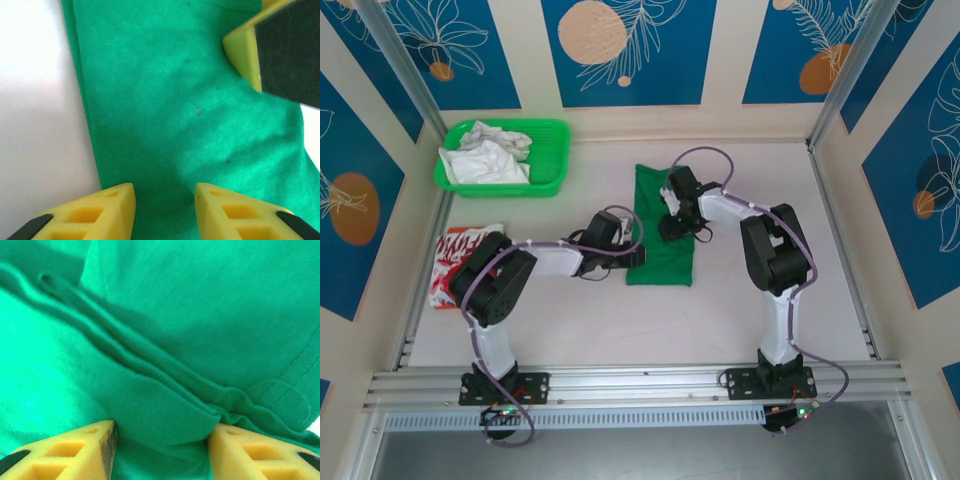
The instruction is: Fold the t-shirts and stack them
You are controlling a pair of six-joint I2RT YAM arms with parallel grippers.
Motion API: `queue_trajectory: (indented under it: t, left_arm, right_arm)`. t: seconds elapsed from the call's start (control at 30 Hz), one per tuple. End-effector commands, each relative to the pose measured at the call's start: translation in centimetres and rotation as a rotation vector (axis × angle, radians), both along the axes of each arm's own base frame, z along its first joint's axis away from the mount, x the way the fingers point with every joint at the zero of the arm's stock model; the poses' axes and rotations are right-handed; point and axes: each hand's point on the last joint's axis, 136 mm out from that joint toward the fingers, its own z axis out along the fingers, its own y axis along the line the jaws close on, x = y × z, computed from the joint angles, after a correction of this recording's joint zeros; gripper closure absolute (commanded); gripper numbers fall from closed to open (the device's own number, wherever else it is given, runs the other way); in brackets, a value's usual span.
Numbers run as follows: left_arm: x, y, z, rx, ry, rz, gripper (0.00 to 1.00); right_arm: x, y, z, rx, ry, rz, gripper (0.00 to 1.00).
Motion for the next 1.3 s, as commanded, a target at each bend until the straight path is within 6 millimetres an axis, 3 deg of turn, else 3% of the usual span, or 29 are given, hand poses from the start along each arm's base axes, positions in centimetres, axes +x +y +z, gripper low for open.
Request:
queue_trajectory:
  t: [0.0, 0.2, 0.3, 0.37, 0.47, 0.57, 0.63, 0.73, 0.9, 1.0, 1.13, 1.27]
  left_arm:
    - [-3.8, 1.7, -1.9, 0.067, 0.090, 0.015, 0.61]
    - [-7.3, 2.1, -0.6, 0.087, 0.096, -0.005, 0.59]
    - [-7.9, 2.2, 0.8, 0.069, 0.070, -0.003, 0.57]
    - [-8.0, 2.4, 2.0, 0.067, 0.040, -0.020, 0.51]
    - [-7.0, 2.9, 3.4, 0.070, 0.008, -0.032, 0.37]
    - [-5.0, 4.8, 4.2, 0.049, 0.001, 0.019, 0.26]
    - [-3.6, 6.2, 4.7, 0.033, -0.002, 0.056, 0.21]
    - [-1.9, 8.9, 4.9, 0.065, 0.009, 0.129, 0.17]
    - [-0.4, 11.4, 5.9, 0.079, -0.005, 0.184, 0.11]
    - [-0.1, 12.0, 5.9, 0.080, -0.015, 0.195, 0.11]
    - [-0.1, 11.9, 4.9, 0.061, 0.006, 0.203, 0.11]
    - [-0.3, 11.7, 4.3, 0.046, 0.020, 0.204, 0.11]
  right_arm:
    - [-5.3, -0.3, -1.4, -0.045, 0.120, 0.014, 0.48]
    - [-9.5, 0.1, -1.3, -0.054, 0.154, 0.035, 0.48]
    - [-9.9, 0.2, -0.1, -0.034, 0.112, 0.043, 0.47]
    - [-9.5, 0.5, 1.5, 0.005, 0.042, 0.062, 0.45]
    - [-9.2, 1.2, 4.2, 0.063, -0.080, 0.131, 0.37]
    - [-10.1, 2.2, 6.4, 0.098, -0.211, 0.265, 0.31]
    - [-11.9, 3.3, 7.4, 0.116, -0.279, 0.396, 0.27]
    - [-16.1, 5.5, 8.0, 0.153, -0.320, 0.631, 0.23]
    - [-22.1, 7.6, 6.6, 0.089, -0.294, 0.905, 0.19]
    - [-24.2, 7.7, 4.8, -0.001, -0.233, 1.019, 0.21]
    - [-24.8, 7.7, 3.3, -0.049, -0.187, 1.072, 0.41]
    - [-23.5, 7.5, 2.2, -0.096, -0.194, 1.067, 0.44]
